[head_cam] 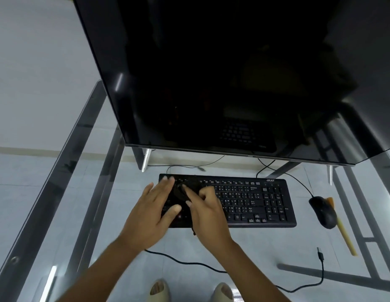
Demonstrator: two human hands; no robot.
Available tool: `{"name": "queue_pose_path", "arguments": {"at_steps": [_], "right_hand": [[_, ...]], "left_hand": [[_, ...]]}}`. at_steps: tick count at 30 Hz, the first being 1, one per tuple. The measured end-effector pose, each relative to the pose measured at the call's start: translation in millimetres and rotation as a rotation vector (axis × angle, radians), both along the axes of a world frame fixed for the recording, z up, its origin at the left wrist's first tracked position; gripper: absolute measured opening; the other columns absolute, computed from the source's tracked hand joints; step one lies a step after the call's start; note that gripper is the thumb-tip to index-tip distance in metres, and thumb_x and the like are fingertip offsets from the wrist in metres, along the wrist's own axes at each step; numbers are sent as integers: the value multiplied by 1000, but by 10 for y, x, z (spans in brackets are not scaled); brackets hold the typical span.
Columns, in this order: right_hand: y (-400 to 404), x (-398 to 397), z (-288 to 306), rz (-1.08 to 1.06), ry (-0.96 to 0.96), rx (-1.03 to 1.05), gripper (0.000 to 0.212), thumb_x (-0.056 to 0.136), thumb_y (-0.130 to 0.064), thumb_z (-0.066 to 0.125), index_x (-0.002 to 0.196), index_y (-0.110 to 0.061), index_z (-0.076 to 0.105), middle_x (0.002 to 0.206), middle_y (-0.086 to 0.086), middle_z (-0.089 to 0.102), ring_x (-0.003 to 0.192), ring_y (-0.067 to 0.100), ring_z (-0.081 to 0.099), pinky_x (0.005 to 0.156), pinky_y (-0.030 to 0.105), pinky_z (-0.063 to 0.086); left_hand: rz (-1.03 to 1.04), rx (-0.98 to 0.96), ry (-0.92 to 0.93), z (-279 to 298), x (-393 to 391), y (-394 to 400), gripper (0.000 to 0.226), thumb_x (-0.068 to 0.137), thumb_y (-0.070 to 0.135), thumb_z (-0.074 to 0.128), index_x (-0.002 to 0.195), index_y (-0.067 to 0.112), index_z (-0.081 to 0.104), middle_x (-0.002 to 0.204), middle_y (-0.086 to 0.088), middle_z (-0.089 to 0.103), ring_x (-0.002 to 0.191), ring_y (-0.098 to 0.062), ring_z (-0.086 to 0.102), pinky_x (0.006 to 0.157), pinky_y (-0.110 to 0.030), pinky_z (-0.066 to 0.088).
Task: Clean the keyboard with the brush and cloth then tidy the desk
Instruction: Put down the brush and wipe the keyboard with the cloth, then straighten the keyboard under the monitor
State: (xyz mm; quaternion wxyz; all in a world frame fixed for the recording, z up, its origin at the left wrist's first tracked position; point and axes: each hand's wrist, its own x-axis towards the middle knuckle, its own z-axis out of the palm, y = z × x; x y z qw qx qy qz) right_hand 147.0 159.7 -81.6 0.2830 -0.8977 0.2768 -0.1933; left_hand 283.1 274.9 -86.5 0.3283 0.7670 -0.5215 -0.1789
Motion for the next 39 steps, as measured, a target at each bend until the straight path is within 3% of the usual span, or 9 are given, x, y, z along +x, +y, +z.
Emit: {"name": "queue_pose_path", "arguments": {"at_steps": [2, 5, 9, 13, 17, 20, 31, 36, 39], "right_hand": [[0, -34, 163, 32, -46, 43, 43, 97, -25, 42, 139, -29, 46, 102, -2, 41, 86, 8, 47, 78, 14, 45], [3, -201, 388, 153, -47, 280, 46, 98, -21, 43, 142, -35, 41, 113, -5, 43, 96, 7, 53, 82, 20, 49], [-397, -533, 615, -227, -181, 445, 41, 97, -21, 53, 135, -34, 47, 120, -6, 52, 107, -2, 53, 92, 16, 46], [-927, -1078, 888, -337, -95, 1031, 32, 94, -38, 57, 121, -22, 61, 114, -1, 68, 105, 16, 65, 88, 35, 54], [-1404, -1815, 1025, -484, -155, 847, 22, 92, -25, 63, 93, -3, 63, 93, 20, 70, 89, 34, 68, 78, 50, 57], [-1702, -2411, 1099, -618, -146, 731, 25, 89, -33, 63, 86, -8, 61, 90, 23, 66, 78, 29, 66, 70, 55, 54], [-2681, -4107, 802, -832, 167, 591, 36, 92, -33, 58, 77, -1, 54, 67, 9, 52, 61, 20, 50, 57, 31, 40], [-3070, -4205, 473, -826, 349, 485, 28, 94, -28, 54, 75, -9, 48, 69, 6, 50, 70, 23, 51, 56, 28, 36], [-3165, -4161, 358, -798, 422, 412, 20, 95, -23, 54, 109, -9, 57, 96, 7, 60, 95, 28, 59, 68, 27, 42]], "left_hand": [[146, -78, 376, 256, -307, -58, 53, 96, 62, 27, 141, 38, 41, 125, 21, 60, 118, 2, 53, 95, -23, 46], [409, -136, 893, 528, -706, -313, 37, 93, 52, 47, 125, 34, 53, 106, 16, 69, 98, 2, 65, 75, -13, 51], [481, -93, 1090, 743, -918, -672, 19, 94, 37, 57, 110, 31, 62, 101, 5, 72, 90, -5, 69, 77, -26, 54], [318, 25, 1224, 937, -1265, -1124, 20, 90, 34, 64, 109, 28, 65, 99, 5, 74, 94, -14, 70, 87, -44, 56], [308, 100, 1142, 1004, -1752, -1696, 21, 84, 34, 72, 102, 25, 66, 95, 2, 74, 90, -18, 71, 82, -47, 58], [311, 119, 1115, 967, -2150, -2088, 20, 83, 32, 73, 99, 23, 67, 96, 2, 74, 90, -15, 70, 79, -38, 58], [101, 339, 882, 456, -3561, -3202, 20, 85, 20, 66, 102, 16, 56, 104, -5, 65, 90, -19, 65, 74, -41, 59], [52, 335, 458, 340, -3847, -3590, 35, 92, 16, 61, 123, 13, 45, 113, -1, 54, 89, -17, 57, 66, -24, 48], [-122, 218, -136, 303, -3926, -3637, 50, 94, 26, 58, 138, 17, 37, 137, -2, 44, 122, -21, 45, 93, -30, 44]]}}
